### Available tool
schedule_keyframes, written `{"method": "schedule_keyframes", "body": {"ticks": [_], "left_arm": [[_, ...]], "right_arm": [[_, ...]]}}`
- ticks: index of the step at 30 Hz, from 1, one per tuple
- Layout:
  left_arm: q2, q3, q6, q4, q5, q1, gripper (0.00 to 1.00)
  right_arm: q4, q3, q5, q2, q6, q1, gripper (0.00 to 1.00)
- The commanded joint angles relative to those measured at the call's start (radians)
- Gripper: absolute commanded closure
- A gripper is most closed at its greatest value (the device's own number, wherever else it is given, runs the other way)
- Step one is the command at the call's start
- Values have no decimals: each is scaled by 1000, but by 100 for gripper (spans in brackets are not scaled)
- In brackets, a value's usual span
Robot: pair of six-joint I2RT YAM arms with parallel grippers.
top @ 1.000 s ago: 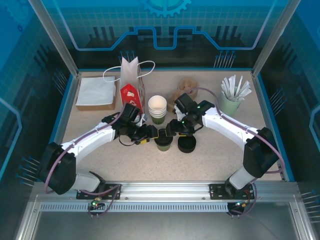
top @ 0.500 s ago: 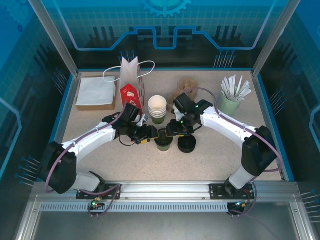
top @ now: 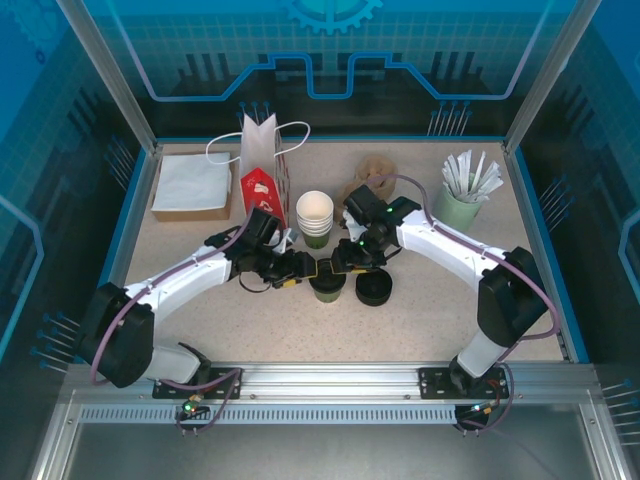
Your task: Pack the takeout coffee
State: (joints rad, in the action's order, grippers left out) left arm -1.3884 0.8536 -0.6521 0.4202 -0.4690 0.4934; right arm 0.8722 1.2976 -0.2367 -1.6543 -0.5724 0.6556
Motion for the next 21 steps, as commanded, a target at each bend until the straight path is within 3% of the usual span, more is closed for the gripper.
{"method": "schedule_keyframes", "body": {"ticks": [1,13,18,21], "left_arm": [[-47,-76,26,139,130,-3,45],[-23,-101,3,92,98,-4,45],[-11,-8,-17,74,67,-5,37],[-12,71,-3,105,72,-8,31]], "right_arm": [[116,-41,99,-64,22,22,55],[65,-31,83,-15,16,22,54],[-2,0,50,47,8,18,51],[-49,-9,25,89,-1,7,43]]}}
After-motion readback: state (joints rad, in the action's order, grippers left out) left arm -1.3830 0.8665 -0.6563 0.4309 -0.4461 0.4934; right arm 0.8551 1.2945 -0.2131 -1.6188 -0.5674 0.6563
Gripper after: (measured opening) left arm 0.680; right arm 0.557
